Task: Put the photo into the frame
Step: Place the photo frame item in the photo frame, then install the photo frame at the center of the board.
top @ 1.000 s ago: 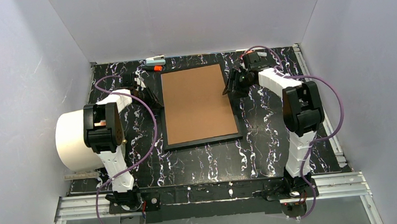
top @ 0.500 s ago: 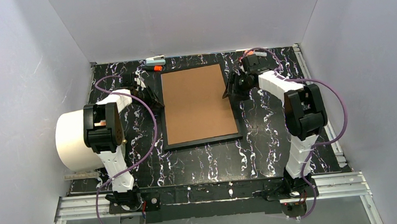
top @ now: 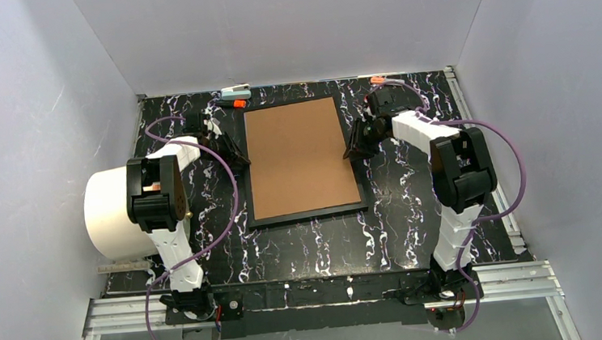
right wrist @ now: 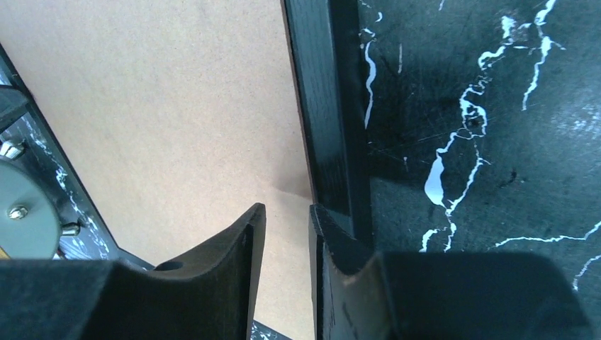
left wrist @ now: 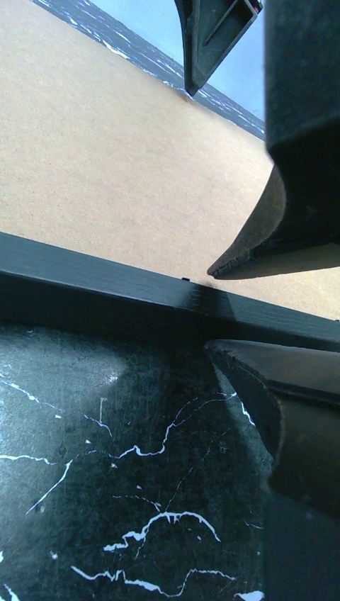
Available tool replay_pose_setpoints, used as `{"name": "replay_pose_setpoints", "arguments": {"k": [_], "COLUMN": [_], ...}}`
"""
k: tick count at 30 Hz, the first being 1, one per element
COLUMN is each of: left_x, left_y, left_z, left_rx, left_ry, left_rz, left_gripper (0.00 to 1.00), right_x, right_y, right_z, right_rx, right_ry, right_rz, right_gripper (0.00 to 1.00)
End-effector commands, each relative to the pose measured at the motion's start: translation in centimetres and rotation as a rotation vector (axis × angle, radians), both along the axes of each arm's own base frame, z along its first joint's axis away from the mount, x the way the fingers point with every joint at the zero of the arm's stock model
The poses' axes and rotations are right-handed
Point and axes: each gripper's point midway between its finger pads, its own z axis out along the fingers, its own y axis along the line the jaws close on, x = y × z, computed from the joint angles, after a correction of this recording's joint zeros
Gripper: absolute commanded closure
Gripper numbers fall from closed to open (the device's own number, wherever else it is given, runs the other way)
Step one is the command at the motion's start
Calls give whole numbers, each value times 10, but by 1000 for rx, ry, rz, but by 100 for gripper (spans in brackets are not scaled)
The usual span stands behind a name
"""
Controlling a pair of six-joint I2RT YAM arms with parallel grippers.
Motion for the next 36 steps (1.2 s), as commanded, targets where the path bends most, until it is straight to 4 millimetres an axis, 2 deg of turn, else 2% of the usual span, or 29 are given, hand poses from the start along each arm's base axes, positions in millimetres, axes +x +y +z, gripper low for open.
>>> {"name": "replay_pose_setpoints", "arguments": {"k": [1,5,13,17,21,24,29,36], "left_x": [-11,-12,-14,-12,-11,-11,-11,-14], "left_y": [-3,-4,-7,-4,-2,-2,-3,-7], "left_z": [-6,-7,-10,-8,-8,-8,-8,-9], "left_rx": [-31,-35,-52,-35,-25,-25,-29,-52], "left_ry": [42,46,59,47,45,44,46,55], "left_rz": [-25,-27,-30,-23,-17,-17,-19,-30], "left_gripper": [66,66,66,65,64,64,64,64], "right_x": [-3,-4,-3,5,12,11,5,-7], "right_y": [7,8,18,7,-3,-8,-11,8], "right_z": [-3,-11,-13,-6,10,14,3,-9], "right_rx": [38,41,98,32,-7,-27,-44,53], "right_ry": [20,40,38,-7,-79,-93,-57,5], "right_rz": [20,18,44,-1,-39,-57,-59,24], "right_gripper": [63,63,67,64,57,53,52,59]}}
